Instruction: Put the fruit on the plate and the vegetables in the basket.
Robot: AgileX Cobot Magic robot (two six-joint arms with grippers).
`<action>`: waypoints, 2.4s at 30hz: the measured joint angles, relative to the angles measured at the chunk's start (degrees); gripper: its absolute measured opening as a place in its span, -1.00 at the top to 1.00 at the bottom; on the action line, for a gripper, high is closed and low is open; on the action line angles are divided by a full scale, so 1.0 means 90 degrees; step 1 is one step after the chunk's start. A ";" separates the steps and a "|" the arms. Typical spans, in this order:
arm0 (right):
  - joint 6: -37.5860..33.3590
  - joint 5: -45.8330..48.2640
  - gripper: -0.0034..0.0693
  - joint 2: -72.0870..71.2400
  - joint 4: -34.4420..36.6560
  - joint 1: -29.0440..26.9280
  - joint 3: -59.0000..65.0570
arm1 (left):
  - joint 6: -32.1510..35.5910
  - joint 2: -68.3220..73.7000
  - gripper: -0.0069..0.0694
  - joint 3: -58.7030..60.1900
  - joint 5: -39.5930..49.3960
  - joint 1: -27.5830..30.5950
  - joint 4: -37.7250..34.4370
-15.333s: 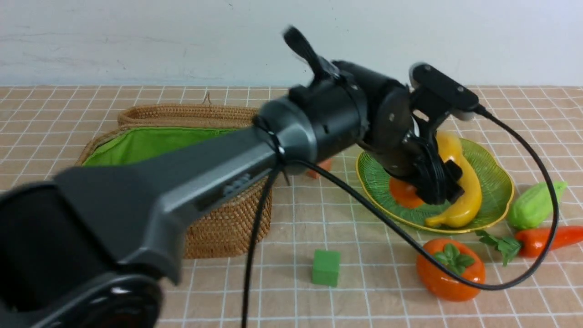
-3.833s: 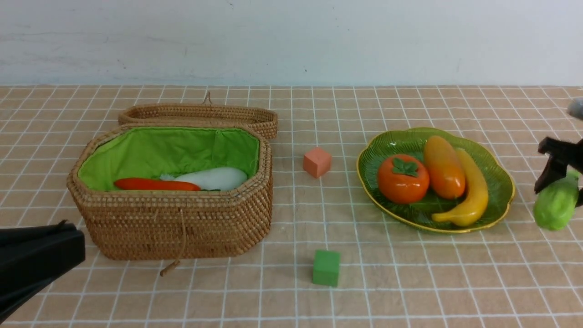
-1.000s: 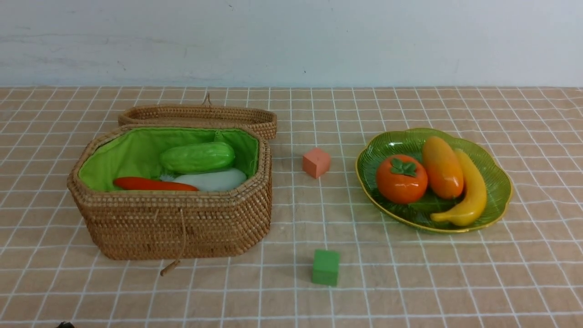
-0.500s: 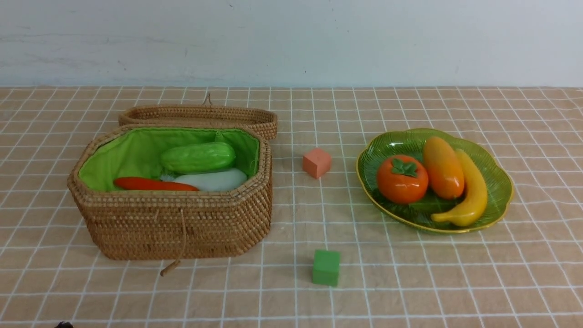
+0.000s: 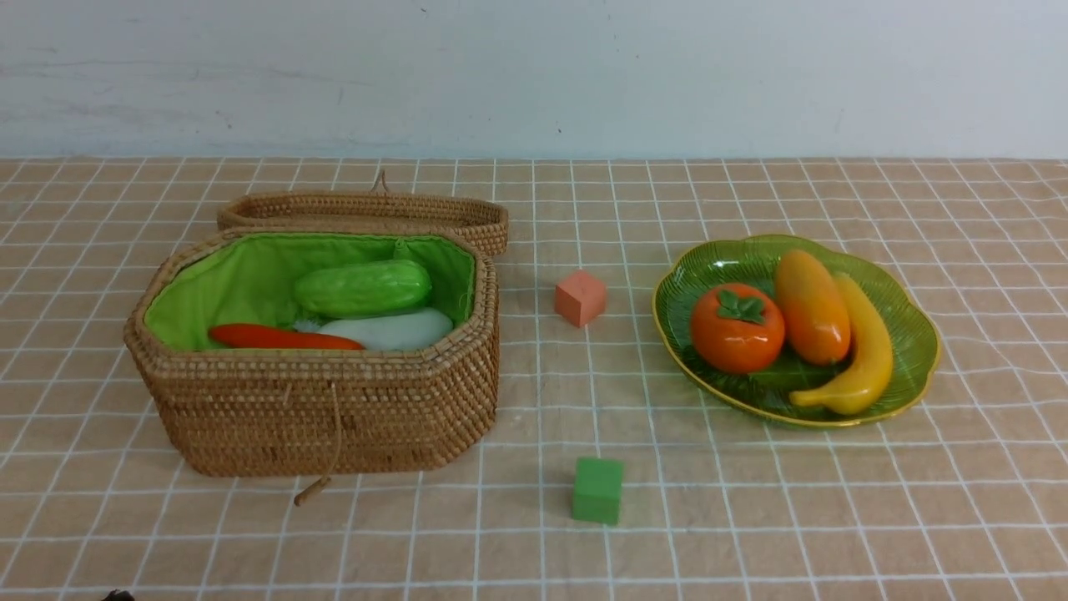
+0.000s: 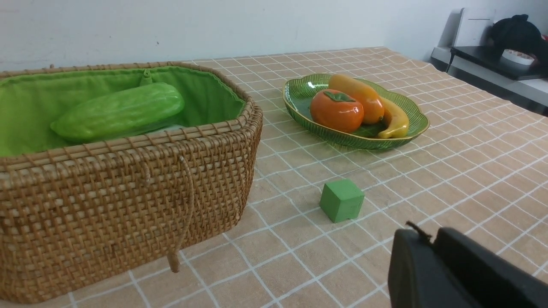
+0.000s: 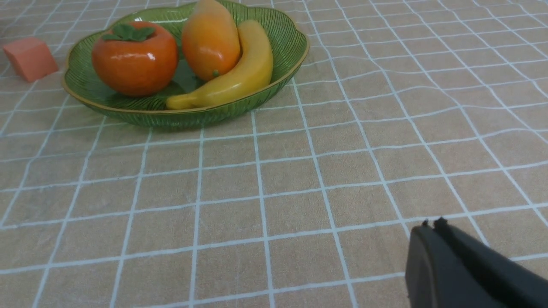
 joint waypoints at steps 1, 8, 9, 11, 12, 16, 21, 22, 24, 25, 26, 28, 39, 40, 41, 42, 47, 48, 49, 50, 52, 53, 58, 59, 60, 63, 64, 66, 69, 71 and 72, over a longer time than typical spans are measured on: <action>0.0000 0.0000 0.95 0.0000 0.0000 0.0000 0.0000 | 0.0000 0.0000 0.66 0.0000 0.0000 0.0000 0.0000; 0.0000 0.0000 0.93 0.0000 0.0000 0.0000 0.0000 | 0.0000 0.0000 0.63 0.0000 0.0000 0.0000 0.0000; 0.0000 0.0000 0.93 0.0000 0.0000 0.0000 0.0000 | 0.0000 0.0000 0.63 0.0000 0.0000 0.0000 0.0000; 0.0000 0.0000 0.93 0.0000 0.0000 0.0000 0.0000 | 0.0007 0.0000 0.63 0.0002 0.0000 0.0000 0.0045; 0.0000 0.0000 0.92 0.0000 0.0000 0.0000 0.0000 | 0.0056 0.0000 0.63 0.0008 0.0005 0.0038 0.0139; 0.0000 0.0000 0.92 0.0000 0.0000 0.0000 0.0000 | 0.0459 -0.0008 0.69 0.0015 -0.0093 0.0740 -0.0046; -0.0002 0.0000 0.92 0.0000 0.0000 0.0000 0.0000 | 0.2171 -0.0310 0.85 0.0139 -0.0284 0.2840 -0.1835; -0.0002 0.0000 0.92 0.0000 0.0000 0.0000 0.0000 | 0.2314 -0.0348 0.85 0.0159 -0.0319 0.2916 -0.1903; -0.0002 0.0000 0.92 0.0000 0.0000 0.0000 0.0000 | 0.2925 -0.0526 0.85 0.0597 -0.0534 0.3733 -0.2595; -0.0002 0.0002 0.92 0.0000 0.0000 0.0000 0.0000 | 0.3030 -0.0530 0.85 0.0898 -0.0597 0.3974 -0.2790; -0.0002 0.0002 0.92 0.0000 0.0000 0.0000 0.0000 | 0.3031 -0.0530 0.85 0.1051 -0.0554 0.4090 -0.2875; -0.0002 0.0002 0.92 0.0000 0.0000 0.0000 0.0000 | 0.2901 -0.0530 0.85 0.1190 -0.0150 0.4225 -0.2928; -0.0002 0.0002 0.92 0.0000 0.0000 0.0000 0.0000 | 0.2057 -0.0530 0.85 0.1270 0.0486 0.4082 -0.3006; -0.0002 0.0002 0.91 0.0000 0.0006 0.0000 0.0000 | 0.2043 -0.0530 0.85 0.1270 0.0486 0.4082 -0.3006; -0.0002 0.0002 0.91 0.0000 0.0007 0.0000 0.0000 | 0.2043 -0.0530 0.85 0.1270 0.0486 0.4082 -0.3006; -0.0002 0.0002 0.91 0.0000 0.0007 0.0000 0.0000 | 0.2035 -0.0530 0.85 0.1270 0.0486 0.4082 -0.3006; -0.0002 0.0002 0.91 0.0000 0.0007 0.0000 0.0000 | 0.2027 -0.0530 0.85 0.1270 0.0486 0.4082 -0.3006; -0.0002 0.0002 0.91 0.0000 0.0007 0.0000 0.0000 | 0.2027 -0.0530 0.85 0.1270 0.0486 0.4082 -0.3006; -0.0002 0.0002 0.91 0.0000 0.0007 0.0000 0.0000 | 0.2022 -0.0530 0.85 0.1270 0.0486 0.4082 -0.3006; -0.0002 0.0002 0.91 0.0000 0.0007 0.0000 0.0000 | 0.2022 -0.0530 0.85 0.1270 0.0486 0.4082 -0.3006; -0.0002 0.0002 0.90 0.0000 0.0007 0.0000 0.0000 | 0.2022 -0.0530 0.85 0.1270 0.0486 0.4082 -0.3006; -0.0002 0.0002 0.90 0.0000 0.0007 0.0000 0.0000 | 0.2022 -0.0530 0.85 0.1270 0.0486 0.4082 -0.3006; -0.0002 0.0002 0.89 0.0000 0.0007 0.0000 0.0000 | 0.2022 -0.0530 0.85 0.1270 0.0486 0.4082 -0.3006; -0.0002 0.0002 0.89 0.0000 0.0007 0.0000 0.0000 | 0.2022 -0.0530 0.85 0.1270 0.0486 0.4082 -0.3006; -0.0002 0.0002 0.89 0.0000 0.0007 0.0000 0.0000 | 0.2022 -0.0530 0.85 0.1270 0.0486 0.4082 -0.3006; -0.0002 0.0002 0.88 0.0000 0.0007 0.0000 0.0000 | 0.2022 -0.0530 0.85 0.1270 0.0486 0.4082 -0.3006; -0.0002 0.0002 0.88 0.0000 0.0007 0.0000 0.0000 | 0.2022 -0.0530 0.85 0.1270 0.0486 0.4082 -0.3006; -0.0002 0.0002 0.87 0.0000 0.0007 0.0000 0.0000 | 0.2022 -0.0530 0.85 0.1270 0.0486 0.4082 -0.3006; -0.0002 0.0002 0.86 0.0000 0.0007 0.0000 0.0000 | 0.2022 -0.0530 0.85 0.1270 0.0486 0.4082 -0.3006; -0.0008 0.0002 0.86 0.0000 0.0007 0.0000 0.0000 | 0.2022 -0.0530 0.84 0.1270 0.0486 0.4082 -0.3006; -0.0008 0.0002 0.86 0.0000 0.0007 0.0000 0.0000 | 0.2022 -0.0530 0.84 0.1270 0.0486 0.4082 -0.3006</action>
